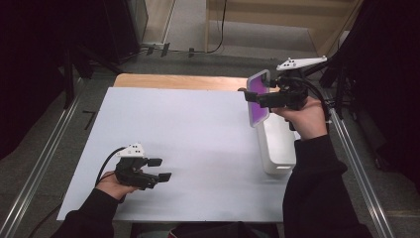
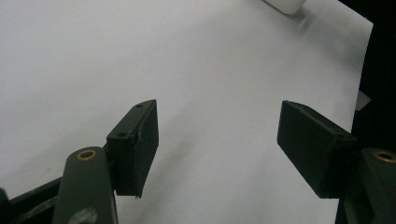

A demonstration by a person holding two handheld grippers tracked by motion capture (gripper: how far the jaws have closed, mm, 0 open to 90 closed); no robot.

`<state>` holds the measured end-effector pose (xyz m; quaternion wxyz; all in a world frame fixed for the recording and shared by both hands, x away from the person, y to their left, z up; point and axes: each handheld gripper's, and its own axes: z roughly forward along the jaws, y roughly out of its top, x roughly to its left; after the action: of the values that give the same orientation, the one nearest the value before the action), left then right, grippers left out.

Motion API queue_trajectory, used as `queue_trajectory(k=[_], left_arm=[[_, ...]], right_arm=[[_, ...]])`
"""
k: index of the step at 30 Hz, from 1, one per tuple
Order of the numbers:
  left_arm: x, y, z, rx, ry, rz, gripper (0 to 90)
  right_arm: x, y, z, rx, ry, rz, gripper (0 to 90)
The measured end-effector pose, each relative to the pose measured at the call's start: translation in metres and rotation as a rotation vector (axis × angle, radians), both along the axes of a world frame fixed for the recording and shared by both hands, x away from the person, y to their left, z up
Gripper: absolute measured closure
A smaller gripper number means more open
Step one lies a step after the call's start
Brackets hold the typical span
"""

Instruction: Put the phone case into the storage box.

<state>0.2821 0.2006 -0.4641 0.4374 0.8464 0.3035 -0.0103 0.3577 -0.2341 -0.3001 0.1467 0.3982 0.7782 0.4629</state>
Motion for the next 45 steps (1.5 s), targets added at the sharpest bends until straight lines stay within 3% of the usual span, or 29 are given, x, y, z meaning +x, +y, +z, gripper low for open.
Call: queue_trajectory(k=[18, 28, 45], left_arm=[[0.0, 0.0, 0.0, 0.005, 0.0, -0.005, 29.1], [-0.001, 0.0, 0.001, 0.006, 0.0, -0.003, 29.1], [-0.001, -0.001, 0.001, 0.007, -0.003, -0.007, 29.1]], right_arm=[[0.013, -0.039, -0.014, 0.019, 0.004, -0.185, 15.1], [0.021, -0.05, -0.023, 0.037, 0.009, -0.249, 15.1], [0.041, -0.057, -0.043, 0.041, -0.042, -0.388, 15.1]])
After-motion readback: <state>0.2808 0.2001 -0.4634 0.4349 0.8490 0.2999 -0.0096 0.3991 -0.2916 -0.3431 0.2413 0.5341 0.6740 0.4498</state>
